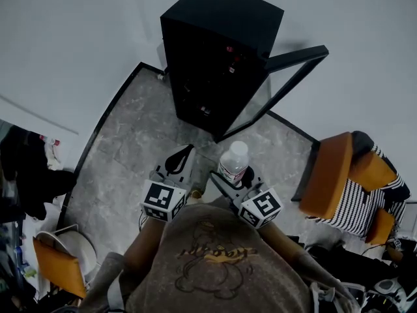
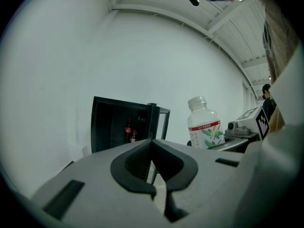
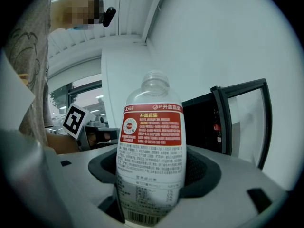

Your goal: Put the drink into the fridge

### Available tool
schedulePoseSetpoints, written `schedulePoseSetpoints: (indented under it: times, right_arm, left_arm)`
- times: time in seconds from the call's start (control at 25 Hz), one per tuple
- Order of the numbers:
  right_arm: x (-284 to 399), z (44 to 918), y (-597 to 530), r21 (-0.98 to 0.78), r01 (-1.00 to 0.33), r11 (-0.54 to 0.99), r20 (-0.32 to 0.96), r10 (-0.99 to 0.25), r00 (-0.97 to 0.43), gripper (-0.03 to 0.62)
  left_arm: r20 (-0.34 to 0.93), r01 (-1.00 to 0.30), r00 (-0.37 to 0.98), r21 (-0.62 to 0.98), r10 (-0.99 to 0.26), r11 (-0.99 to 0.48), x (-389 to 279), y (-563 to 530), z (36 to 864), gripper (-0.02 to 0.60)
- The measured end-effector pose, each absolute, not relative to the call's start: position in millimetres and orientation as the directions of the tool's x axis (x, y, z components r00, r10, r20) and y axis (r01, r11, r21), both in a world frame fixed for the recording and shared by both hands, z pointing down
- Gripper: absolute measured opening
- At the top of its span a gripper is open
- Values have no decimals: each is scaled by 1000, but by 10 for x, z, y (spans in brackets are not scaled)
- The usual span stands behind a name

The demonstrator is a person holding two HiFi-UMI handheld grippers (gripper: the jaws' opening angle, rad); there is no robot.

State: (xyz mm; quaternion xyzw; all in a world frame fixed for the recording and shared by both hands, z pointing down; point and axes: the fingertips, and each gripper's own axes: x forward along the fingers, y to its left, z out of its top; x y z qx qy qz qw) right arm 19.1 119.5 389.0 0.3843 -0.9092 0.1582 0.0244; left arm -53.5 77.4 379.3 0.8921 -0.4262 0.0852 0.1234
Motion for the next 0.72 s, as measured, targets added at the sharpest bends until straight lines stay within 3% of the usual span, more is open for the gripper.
schedulePoseSetpoints:
  times: [0.72]
  right_arm:
    - [97, 4026, 279, -255, -699, 668, 153, -686, -711, 321]
  left_arm:
    - [248, -787, 615, 136, -748, -602, -572, -39, 3836, 5]
